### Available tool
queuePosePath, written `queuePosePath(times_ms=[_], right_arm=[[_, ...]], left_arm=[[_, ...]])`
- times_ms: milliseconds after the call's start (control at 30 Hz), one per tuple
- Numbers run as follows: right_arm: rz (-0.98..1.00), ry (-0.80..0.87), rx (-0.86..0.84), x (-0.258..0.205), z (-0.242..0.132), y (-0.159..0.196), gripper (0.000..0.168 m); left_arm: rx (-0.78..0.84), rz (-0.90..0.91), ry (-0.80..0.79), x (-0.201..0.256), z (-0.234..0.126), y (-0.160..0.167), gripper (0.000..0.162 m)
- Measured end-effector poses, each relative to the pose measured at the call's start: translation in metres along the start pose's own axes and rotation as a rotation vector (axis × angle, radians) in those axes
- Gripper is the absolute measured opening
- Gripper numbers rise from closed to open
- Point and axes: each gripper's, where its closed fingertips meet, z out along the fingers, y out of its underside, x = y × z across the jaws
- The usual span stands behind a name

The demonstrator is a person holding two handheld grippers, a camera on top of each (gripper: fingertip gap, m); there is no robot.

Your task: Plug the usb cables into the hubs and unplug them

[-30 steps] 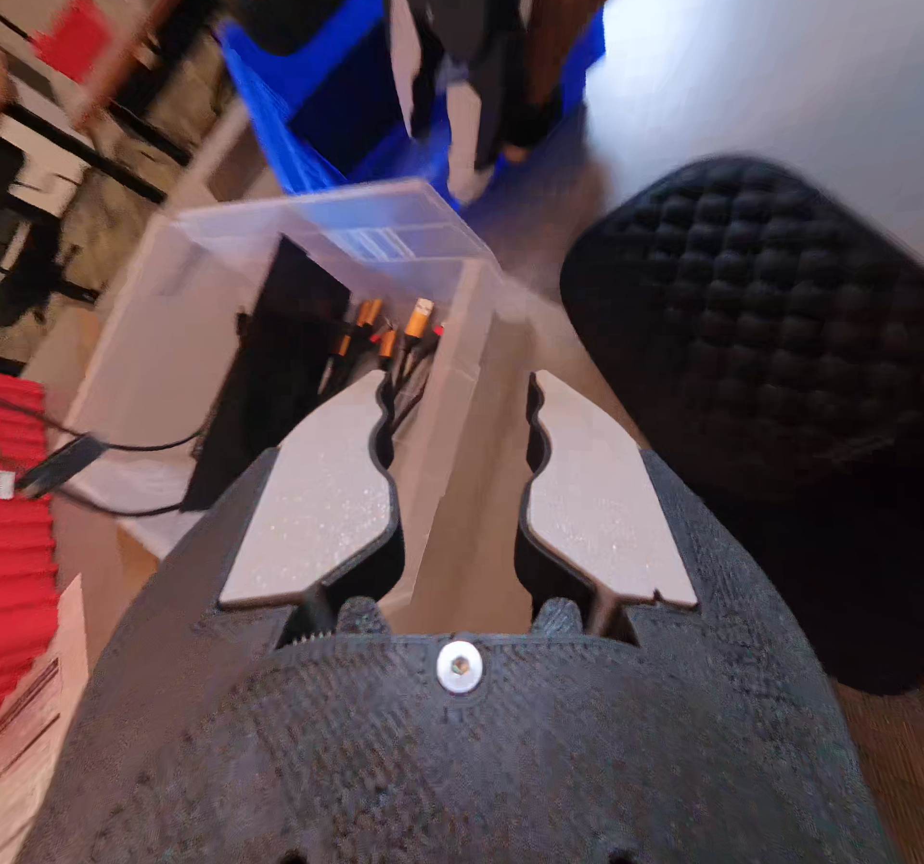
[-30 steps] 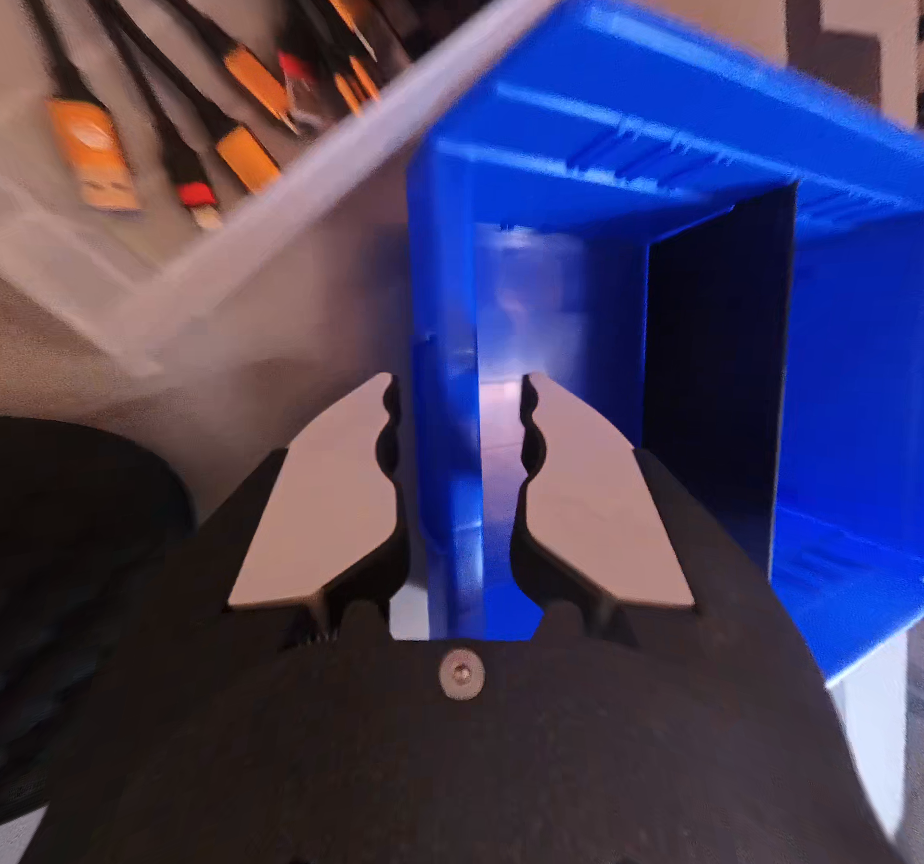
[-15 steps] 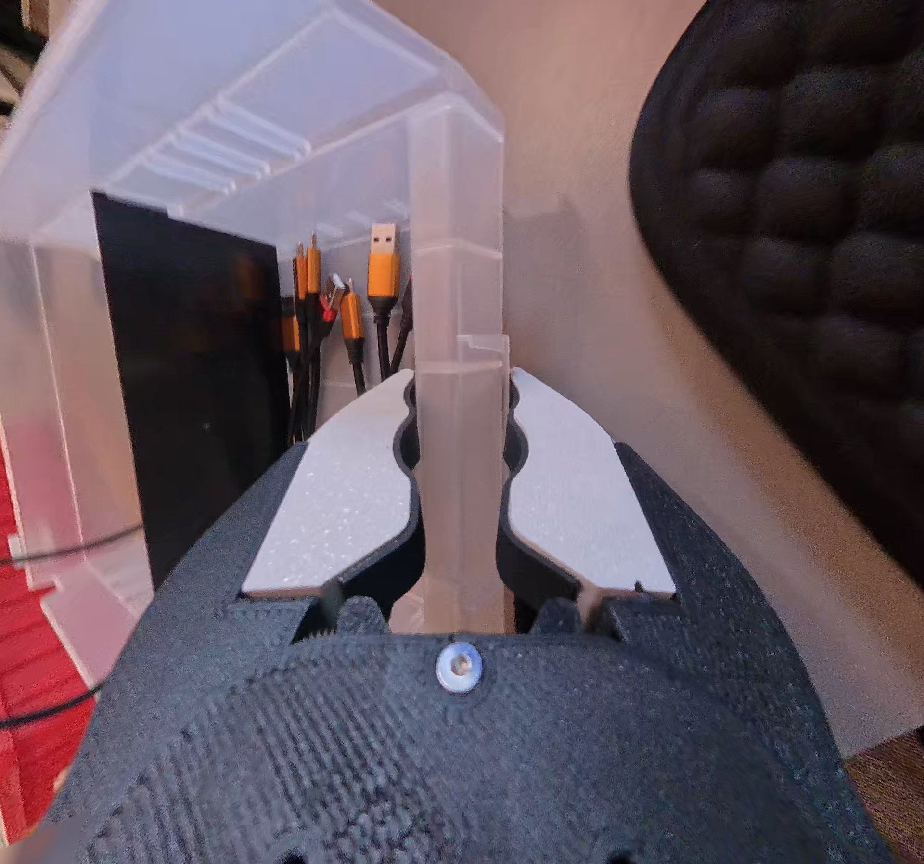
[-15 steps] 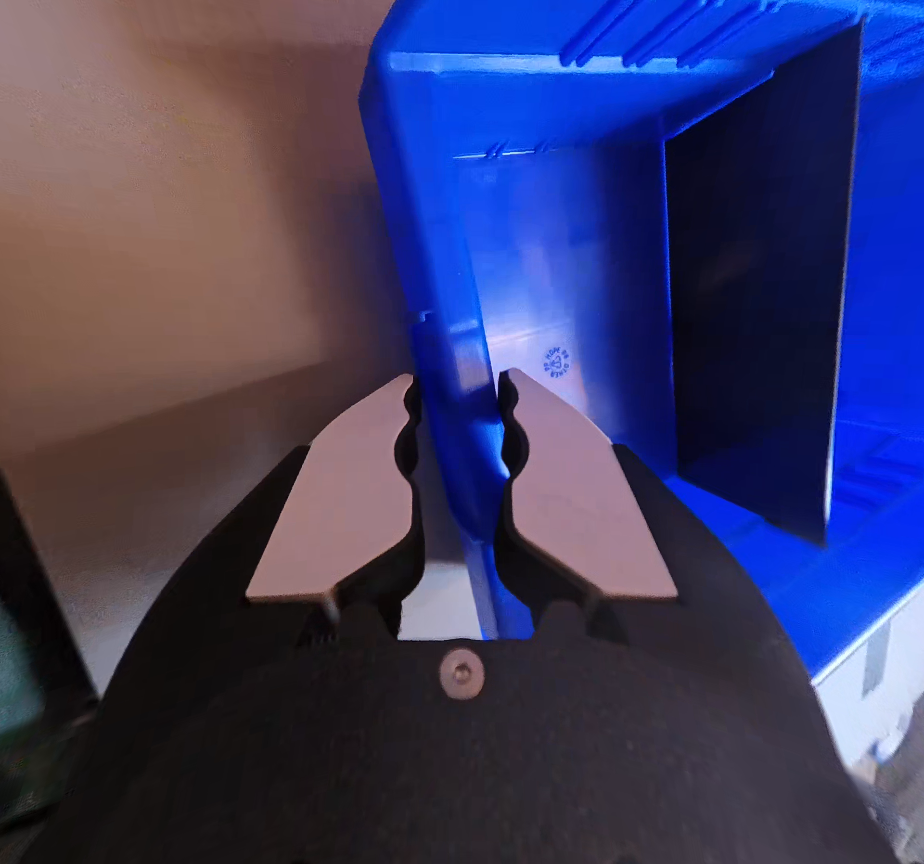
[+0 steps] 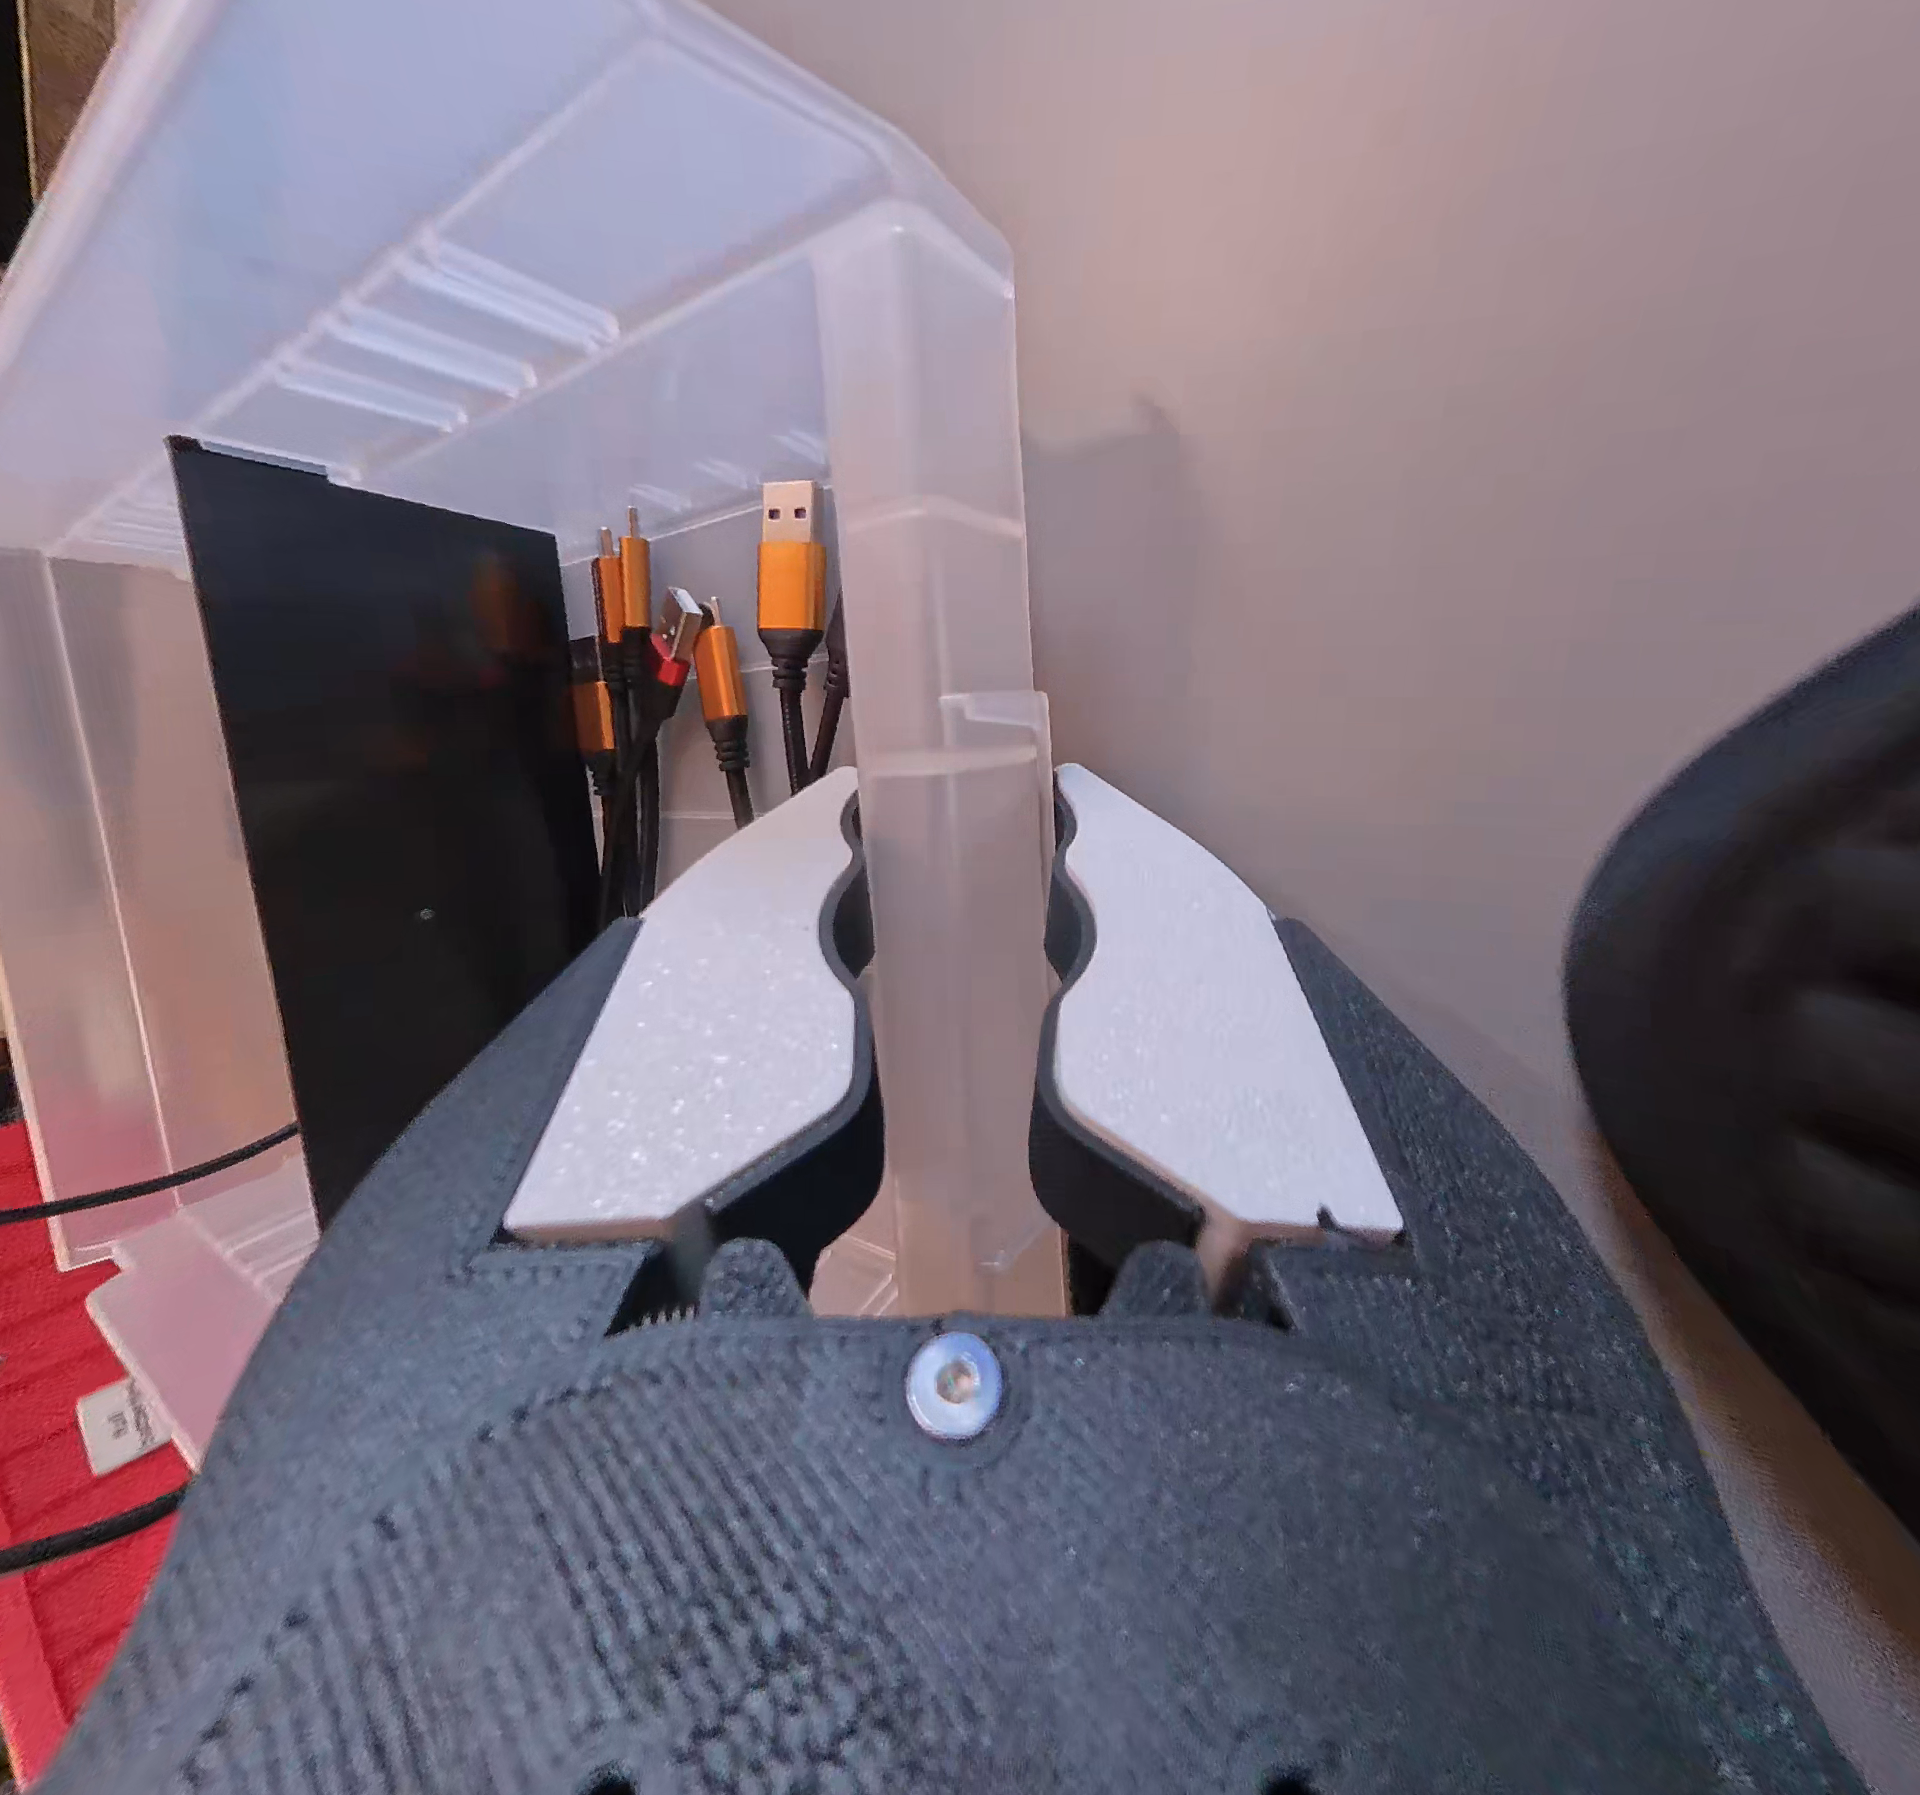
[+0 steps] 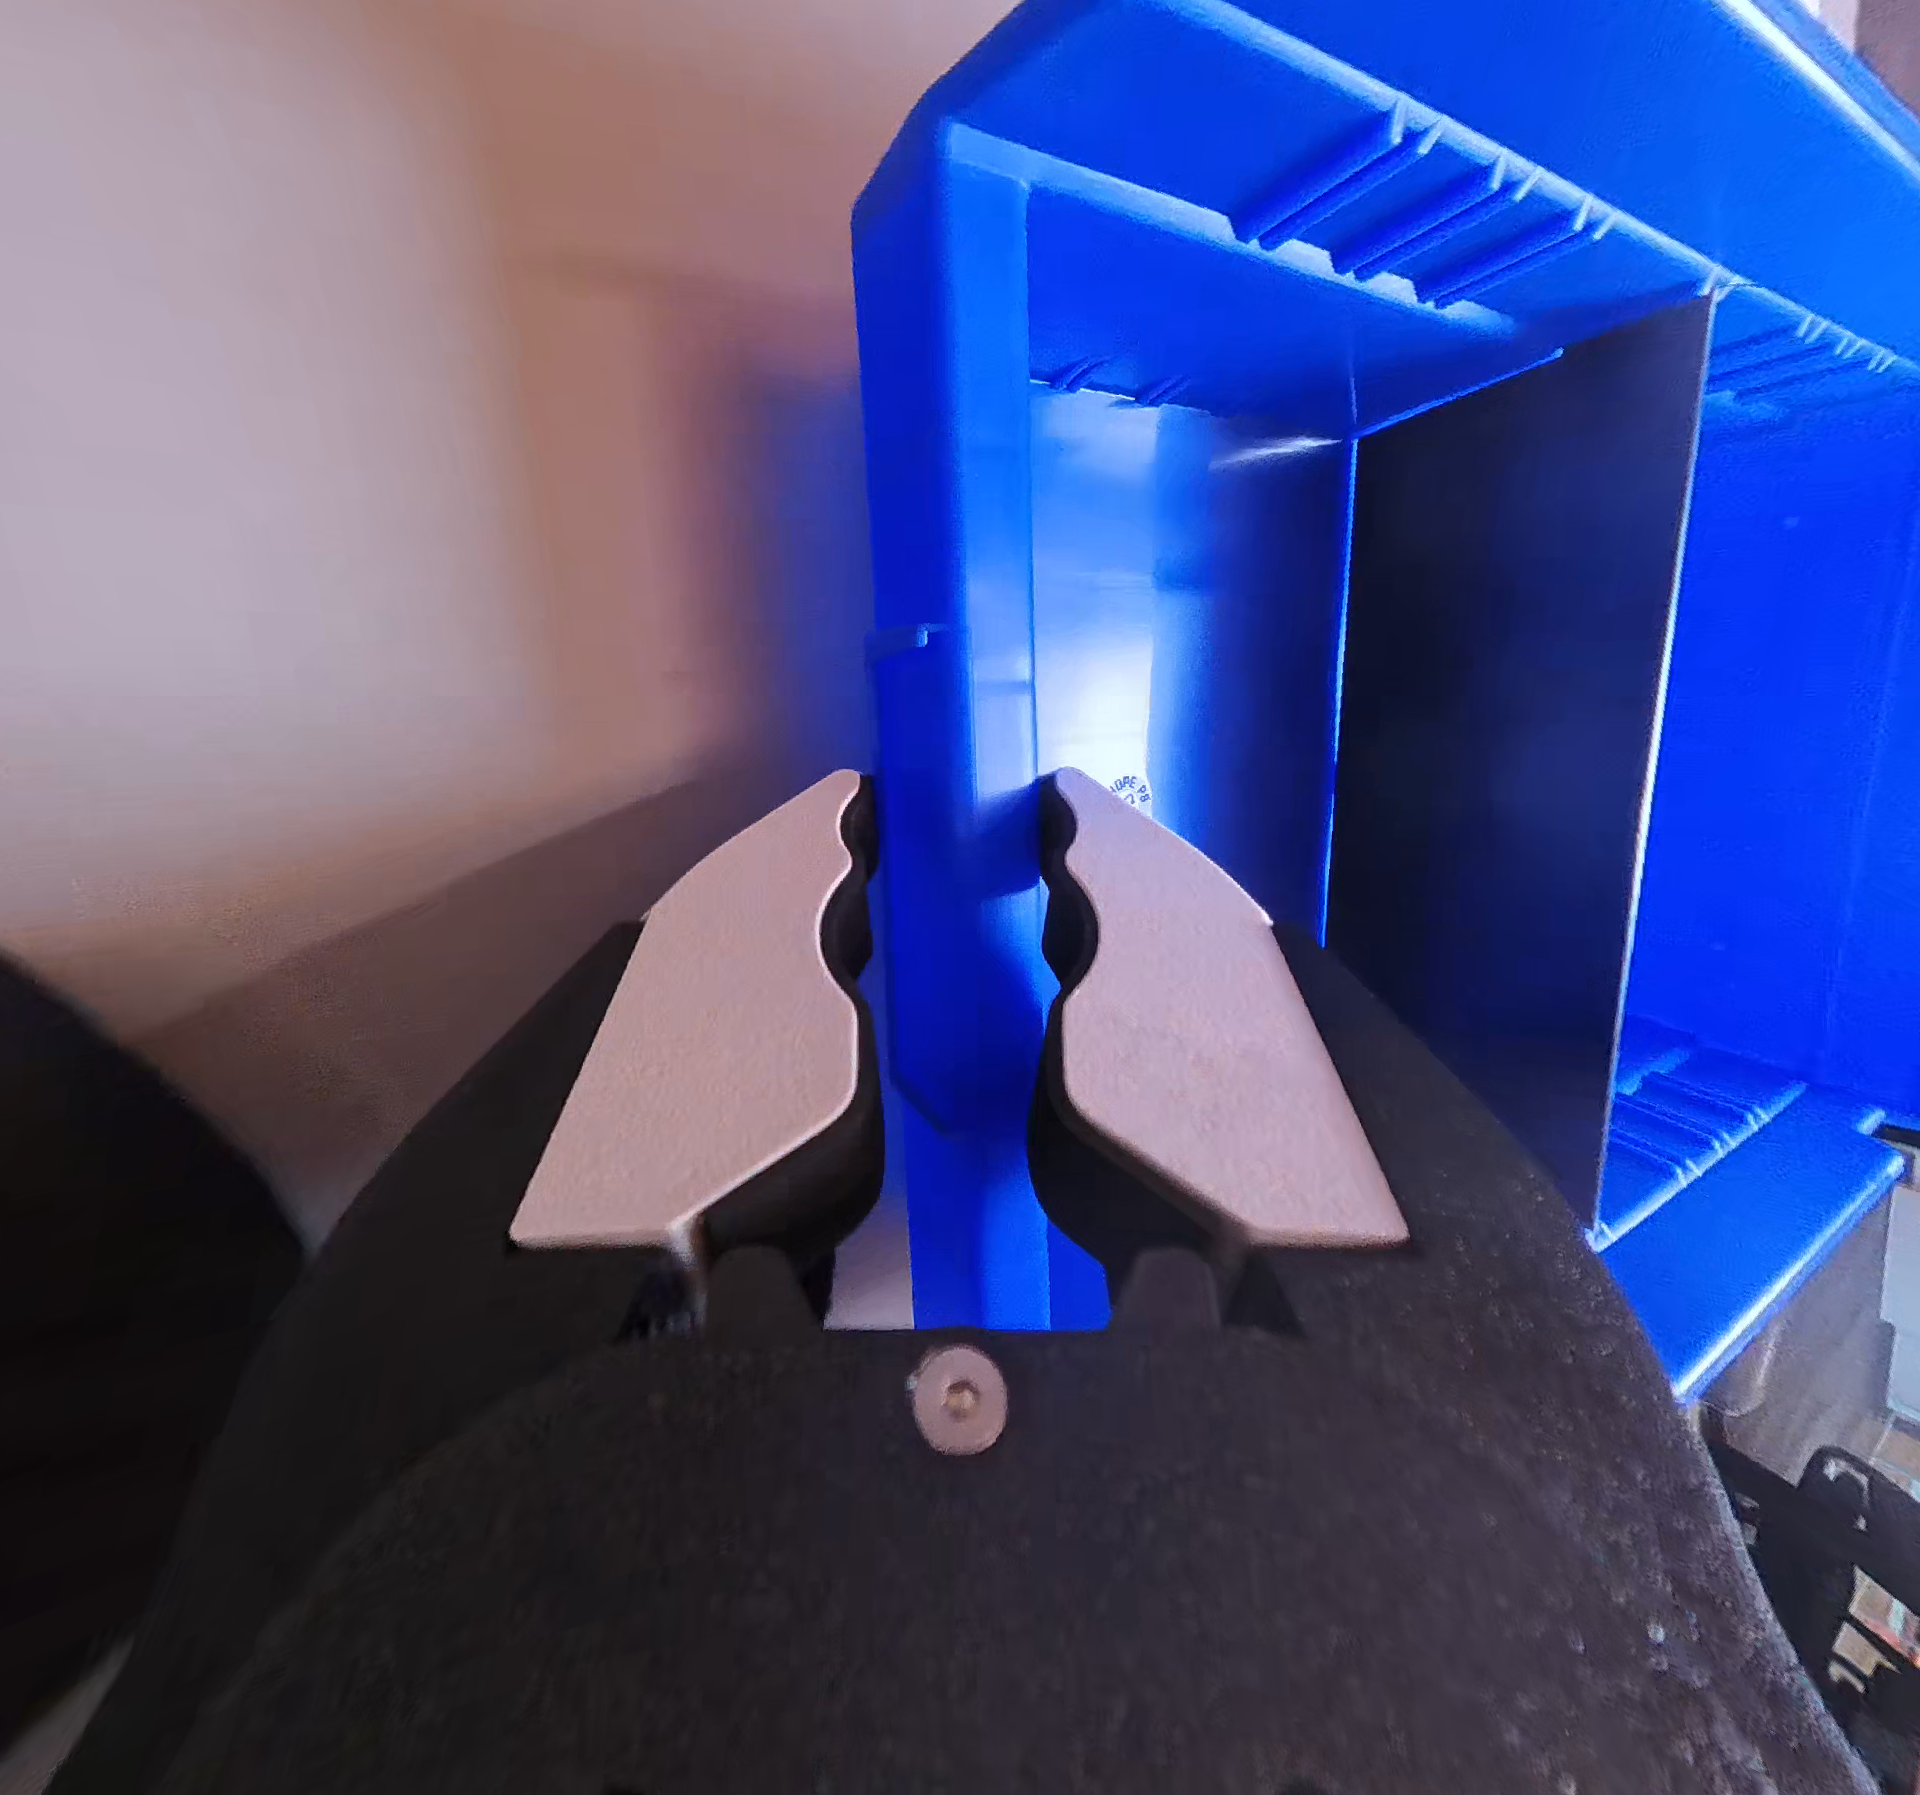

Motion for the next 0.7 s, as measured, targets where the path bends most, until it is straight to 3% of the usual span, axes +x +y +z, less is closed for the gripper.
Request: queuePosePath(times_ms=[233,433,533,700], right_arm=[[0.076,0.126,-0.013,0.045,0.013,0.009,0.032],[0.264,0.195,0.300,0.036,-0.036,-0.052,0.038],[0.318,0.169,0.433,0.024,-0.055,-0.084,0.038],[0.404,0.115,0.608,0.023,-0.069,-0.127,0.038]], left_arm=[[0.021,0.013,-0.025,-0.024,0.020,-0.008,0.031],[0.046,-0.028,-0.065,-0.036,0.017,0.006,0.043],[-0.030,0.019,-0.131,-0.038,0.006,0.015,0.046],[0.181,-0.103,-0.171,-0.048,-0.041,-0.021,0.031]])
